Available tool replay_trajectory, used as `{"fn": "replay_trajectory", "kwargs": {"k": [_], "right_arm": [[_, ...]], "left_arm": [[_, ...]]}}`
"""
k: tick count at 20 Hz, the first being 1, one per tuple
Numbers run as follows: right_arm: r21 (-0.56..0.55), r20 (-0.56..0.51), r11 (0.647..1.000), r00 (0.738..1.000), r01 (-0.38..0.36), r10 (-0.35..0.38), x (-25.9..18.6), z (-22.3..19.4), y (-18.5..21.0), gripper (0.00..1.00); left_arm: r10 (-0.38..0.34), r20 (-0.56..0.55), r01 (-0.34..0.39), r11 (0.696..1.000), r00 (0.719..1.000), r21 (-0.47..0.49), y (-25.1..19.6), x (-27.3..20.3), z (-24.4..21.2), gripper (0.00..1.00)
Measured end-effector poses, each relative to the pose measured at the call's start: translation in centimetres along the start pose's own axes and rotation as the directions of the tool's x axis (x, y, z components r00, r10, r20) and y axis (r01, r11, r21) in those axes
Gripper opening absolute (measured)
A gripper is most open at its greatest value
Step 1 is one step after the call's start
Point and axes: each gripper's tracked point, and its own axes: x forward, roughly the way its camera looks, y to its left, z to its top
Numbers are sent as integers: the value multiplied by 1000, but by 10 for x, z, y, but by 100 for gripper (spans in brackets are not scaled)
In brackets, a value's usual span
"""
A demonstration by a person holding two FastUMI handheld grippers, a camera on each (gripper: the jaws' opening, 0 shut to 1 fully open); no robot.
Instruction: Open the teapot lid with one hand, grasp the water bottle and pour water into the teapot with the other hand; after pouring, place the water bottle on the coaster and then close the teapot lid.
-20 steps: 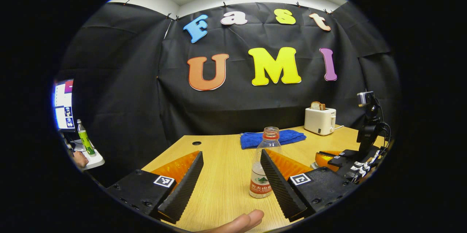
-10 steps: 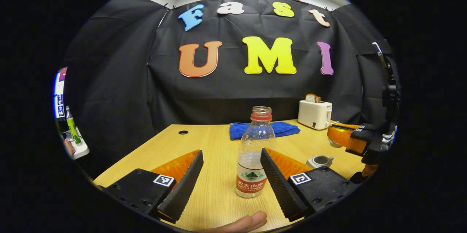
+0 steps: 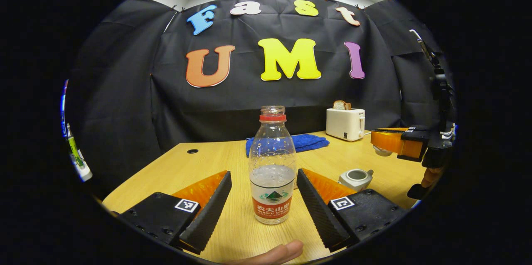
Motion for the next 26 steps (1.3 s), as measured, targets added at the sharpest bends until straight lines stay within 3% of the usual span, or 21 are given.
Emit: {"fn": "replay_trajectory", "kwargs": {"k": [5,8,15,18,21,26], "right_arm": [[-10,16,1000,1000,-11,11,-1,3,1,0],[-25,44,999,999,-22,23,-4,6,1,0],[-7,48,1000,999,-13,14,-4,8,-12,0],[-18,50,1000,999,-4,4,-4,7,-15,0],[-9,49,1000,999,-2,2,-7,8,-18,0],[-5,8,1000,1000,-25,25,-9,4,-29,0]], "left_arm": [[-22,46,24,999,999,-33,-10,15,-11,99],[16,39,-16,1000,999,-17,-4,21,-17,99],[4,10,-4,1000,1000,5,-8,34,-22,96],[-12,-12,12,1000,1000,-3,-13,38,-22,81],[15,12,-15,1000,1000,-5,-9,28,-9,79],[119,0,-119,986,993,113,2,8,3,78]]}}
